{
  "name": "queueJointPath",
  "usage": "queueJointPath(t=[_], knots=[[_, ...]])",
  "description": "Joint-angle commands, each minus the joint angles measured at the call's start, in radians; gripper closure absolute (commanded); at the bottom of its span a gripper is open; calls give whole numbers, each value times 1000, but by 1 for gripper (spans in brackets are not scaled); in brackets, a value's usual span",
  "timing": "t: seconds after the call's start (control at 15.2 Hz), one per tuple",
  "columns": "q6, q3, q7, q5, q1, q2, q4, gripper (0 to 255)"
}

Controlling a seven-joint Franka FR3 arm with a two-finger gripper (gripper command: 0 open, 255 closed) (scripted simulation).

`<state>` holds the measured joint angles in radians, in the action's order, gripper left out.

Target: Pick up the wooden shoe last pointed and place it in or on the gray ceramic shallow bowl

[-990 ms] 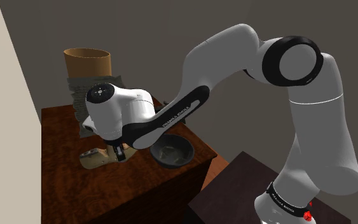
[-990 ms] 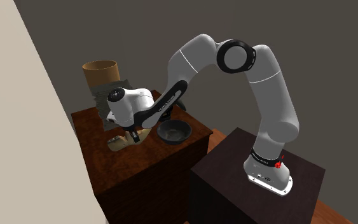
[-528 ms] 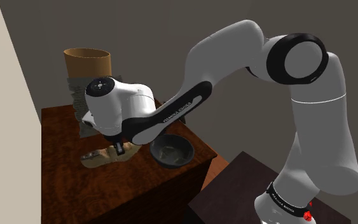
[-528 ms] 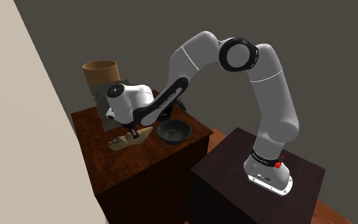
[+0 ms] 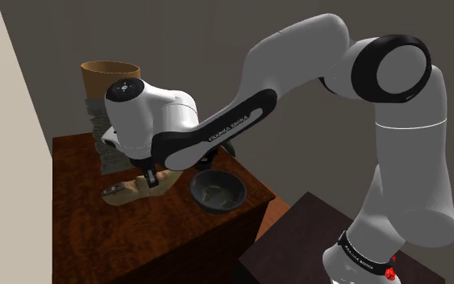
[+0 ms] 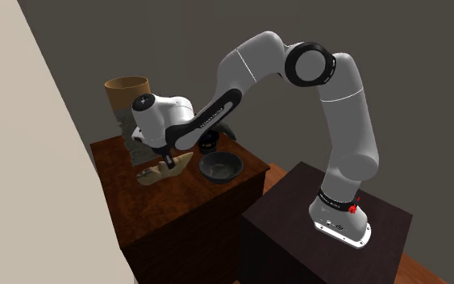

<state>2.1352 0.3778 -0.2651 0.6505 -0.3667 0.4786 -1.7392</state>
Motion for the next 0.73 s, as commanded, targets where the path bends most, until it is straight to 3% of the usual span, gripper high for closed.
queueJointPath(t=[0.0, 0.66], knots=[[-19, 5, -12, -11, 1, -11, 11, 255], [-109, 25, -71, -60, 10, -71, 57, 255]])
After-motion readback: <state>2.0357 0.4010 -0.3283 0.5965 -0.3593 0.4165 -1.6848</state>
